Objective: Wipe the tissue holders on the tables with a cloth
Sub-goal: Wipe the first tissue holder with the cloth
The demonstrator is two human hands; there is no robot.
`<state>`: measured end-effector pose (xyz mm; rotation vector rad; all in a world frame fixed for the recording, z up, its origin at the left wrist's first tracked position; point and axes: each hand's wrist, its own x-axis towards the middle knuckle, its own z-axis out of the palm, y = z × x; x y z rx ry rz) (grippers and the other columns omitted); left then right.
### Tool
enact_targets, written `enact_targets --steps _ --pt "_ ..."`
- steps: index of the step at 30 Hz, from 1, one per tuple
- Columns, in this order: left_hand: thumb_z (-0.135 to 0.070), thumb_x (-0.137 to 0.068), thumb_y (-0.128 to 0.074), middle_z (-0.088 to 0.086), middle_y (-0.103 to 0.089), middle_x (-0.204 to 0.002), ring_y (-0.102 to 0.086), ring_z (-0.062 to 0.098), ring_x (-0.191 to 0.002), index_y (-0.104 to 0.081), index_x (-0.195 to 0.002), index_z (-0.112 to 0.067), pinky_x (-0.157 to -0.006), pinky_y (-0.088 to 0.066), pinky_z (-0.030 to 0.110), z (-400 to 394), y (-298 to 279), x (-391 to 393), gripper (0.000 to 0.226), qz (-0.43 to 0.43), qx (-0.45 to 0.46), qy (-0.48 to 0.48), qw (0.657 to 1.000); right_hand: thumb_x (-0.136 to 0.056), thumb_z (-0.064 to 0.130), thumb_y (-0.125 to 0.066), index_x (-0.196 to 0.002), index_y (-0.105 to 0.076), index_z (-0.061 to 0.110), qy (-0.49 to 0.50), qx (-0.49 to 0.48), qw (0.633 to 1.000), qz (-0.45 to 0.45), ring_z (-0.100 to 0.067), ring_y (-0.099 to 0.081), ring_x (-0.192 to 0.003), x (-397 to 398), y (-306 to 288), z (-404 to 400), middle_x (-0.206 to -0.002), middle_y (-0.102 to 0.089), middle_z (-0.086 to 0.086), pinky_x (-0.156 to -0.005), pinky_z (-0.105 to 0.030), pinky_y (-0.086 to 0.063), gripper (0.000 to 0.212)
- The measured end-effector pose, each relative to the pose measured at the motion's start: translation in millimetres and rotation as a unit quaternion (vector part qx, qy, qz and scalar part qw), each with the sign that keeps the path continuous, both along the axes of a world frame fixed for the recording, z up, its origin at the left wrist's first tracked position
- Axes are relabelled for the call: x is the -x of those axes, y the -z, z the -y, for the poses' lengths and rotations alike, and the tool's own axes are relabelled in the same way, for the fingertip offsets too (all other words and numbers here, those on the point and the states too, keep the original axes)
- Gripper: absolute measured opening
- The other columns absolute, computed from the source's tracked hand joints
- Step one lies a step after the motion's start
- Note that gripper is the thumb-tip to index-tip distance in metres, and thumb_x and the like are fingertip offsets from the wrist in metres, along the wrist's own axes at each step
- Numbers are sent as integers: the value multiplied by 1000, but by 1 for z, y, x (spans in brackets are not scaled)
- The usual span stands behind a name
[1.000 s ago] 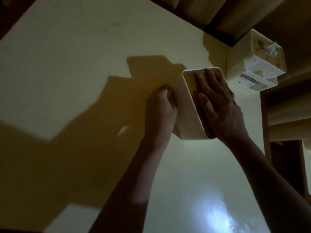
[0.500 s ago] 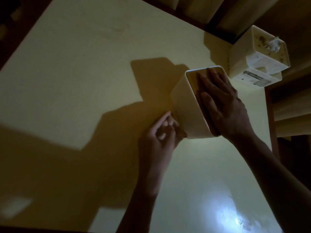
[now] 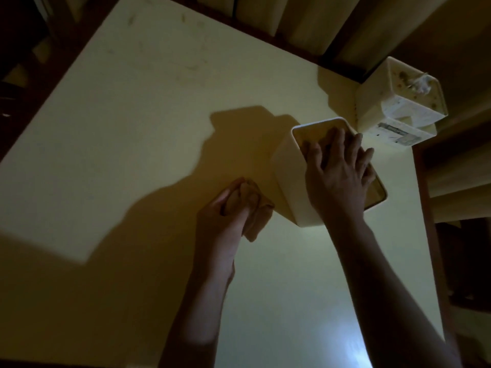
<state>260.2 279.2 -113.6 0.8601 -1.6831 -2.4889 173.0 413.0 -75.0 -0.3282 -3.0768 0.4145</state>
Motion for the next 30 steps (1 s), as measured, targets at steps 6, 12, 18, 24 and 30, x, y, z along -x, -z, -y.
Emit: enact_targets --steps 6,12,18,24,30 --pt "-11 -82 -72 15 -60 -106 -62 34 -87 -68 -112 -26 -67 -50 20 8 11 1 34 2 -52 -22 998 -92 62 -25 -152 -15 30 -228 4 974 -14 -19 0 -148 3 -10 -36 -159 -8 9 -117 -42 -2 69" --pt "-10 -81 -72 2 -70 -112 -66 10 -100 -67 -110 -32 -76 -52 21 14 7 6 37 -15 -45 -17 999 -90 58 -36 -150 -26 32 -307 19 951 24 -13 0 -147 6 -28 -52 -158 -15 12 -118 -44 -9 65" --pt "-9 -79 -73 -6 -72 -107 -66 12 -104 -71 -99 -35 -83 -53 30 16 7 15 32 -12 -59 -41 997 -93 66 -22 -151 -4 41 -84 -11 995 51 -39 3 -145 -15 -12 -10 -161 0 -8 -115 -58 -3 66" --pt "-7 -81 -72 -12 -72 -105 -66 2 -99 -70 -105 -32 -71 -52 13 15 8 15 35 -16 -45 -30 998 -89 71 -5 -149 4 45 -182 -74 980 8 -31 9 -147 -10 -4 -33 -161 7 -3 -117 -53 1 66" --pt "-7 -80 -71 -4 -70 -113 -65 10 -105 -66 -112 -29 -87 -54 31 20 7 18 39 -29 -50 7 998 -95 66 -14 -152 -14 35 -385 -75 920 27 -26 5 -148 16 -13 -72 -161 -6 -5 -117 -58 -8 65"
